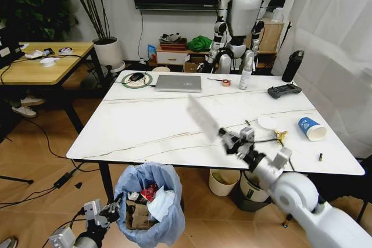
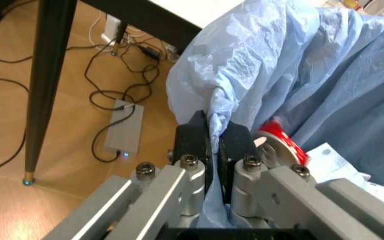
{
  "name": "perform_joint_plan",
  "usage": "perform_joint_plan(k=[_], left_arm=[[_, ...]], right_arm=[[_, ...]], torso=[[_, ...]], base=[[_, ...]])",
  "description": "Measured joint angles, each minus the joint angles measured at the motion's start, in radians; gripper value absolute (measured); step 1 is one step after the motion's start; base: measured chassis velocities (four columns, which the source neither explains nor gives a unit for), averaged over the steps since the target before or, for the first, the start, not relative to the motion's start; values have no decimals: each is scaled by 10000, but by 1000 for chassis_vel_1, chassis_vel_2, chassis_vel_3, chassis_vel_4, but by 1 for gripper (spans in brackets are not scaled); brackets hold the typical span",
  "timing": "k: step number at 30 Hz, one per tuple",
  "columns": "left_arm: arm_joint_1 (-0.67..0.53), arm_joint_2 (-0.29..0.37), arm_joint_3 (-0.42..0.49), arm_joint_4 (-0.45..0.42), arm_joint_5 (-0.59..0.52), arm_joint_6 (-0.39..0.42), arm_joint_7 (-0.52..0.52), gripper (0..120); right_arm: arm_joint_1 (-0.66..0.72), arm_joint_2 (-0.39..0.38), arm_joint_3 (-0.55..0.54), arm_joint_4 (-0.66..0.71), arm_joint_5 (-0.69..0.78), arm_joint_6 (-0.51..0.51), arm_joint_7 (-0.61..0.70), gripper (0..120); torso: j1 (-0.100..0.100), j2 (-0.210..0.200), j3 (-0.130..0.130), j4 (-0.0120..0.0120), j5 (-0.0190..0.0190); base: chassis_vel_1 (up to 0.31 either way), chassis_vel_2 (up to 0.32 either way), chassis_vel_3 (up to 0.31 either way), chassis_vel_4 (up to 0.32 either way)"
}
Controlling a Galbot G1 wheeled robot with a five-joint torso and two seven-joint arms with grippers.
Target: Pick up the trash bin and place the trash from the table into it.
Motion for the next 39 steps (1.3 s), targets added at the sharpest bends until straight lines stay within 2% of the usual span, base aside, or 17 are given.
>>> perform_joint_plan(k=[2, 4, 5, 8, 11, 27, 28, 32, 36, 39], left_arm=[[5, -33, -27, -19, -7, -8, -12, 0], [11, -131, -30, -52, -3, -10, -36, 0], [11, -131, -30, -52, -3, -10, -36, 0], [54, -192, -53, -181, 7, -12, -59, 0], [82, -219, -135, -264, 10, -11, -71, 0], [180, -532, 214, -363, -4, 73, -259, 0], [180, -512, 212, -363, -7, 75, -260, 0], [163, -430, 165, -364, -64, 88, -273, 0], [143, -423, 166, -366, -91, 95, -284, 0], [94, -372, 163, -334, -115, 103, -296, 0]], right_arm=[[-75, -108, -480, 286, -34, 127, -142, 0], [57, -97, -1504, 401, -484, 216, -242, 0], [57, -97, -1504, 401, -484, 216, -242, 0], [253, -17, -2590, -51, -1381, 484, -328, 0], [212, 27, -3119, -467, -1964, 686, -384, 0], [249, 236, -3330, -1028, -2912, 917, -308, 0], [247, 240, -3331, -1028, -2923, 920, -305, 1], [195, 225, -3328, -1042, -3019, 957, -299, 19], [149, 224, -3327, -1054, -3021, 949, -264, 27], [137, 242, -3270, -1052, -3014, 964, -215, 46]], torso=[[0, 0, 0, 0, 0], [0, 0, 0, 1, -1], [0, 0, 0, 1, -1], [0, 0, 1, 2, 2], [0, 0, 2, 1, 3], [0, 0, 2, 1, 2], [0, 0, 2, 1, 2], [0, 0, 2, 1, 2], [0, 0, 2, 0, 2], [0, 0, 2, 0, 3]], base=[[0, 0, 0, 0], [0, 0, 0, 0], [0, 0, 0, 0], [0, 0, 0, 0], [0, 0, 0, 0], [0, 0, 0, 0], [0, 0, 0, 0], [0, 0, 0, 0], [0, 0, 0, 0], [0, 0, 0, 0]])
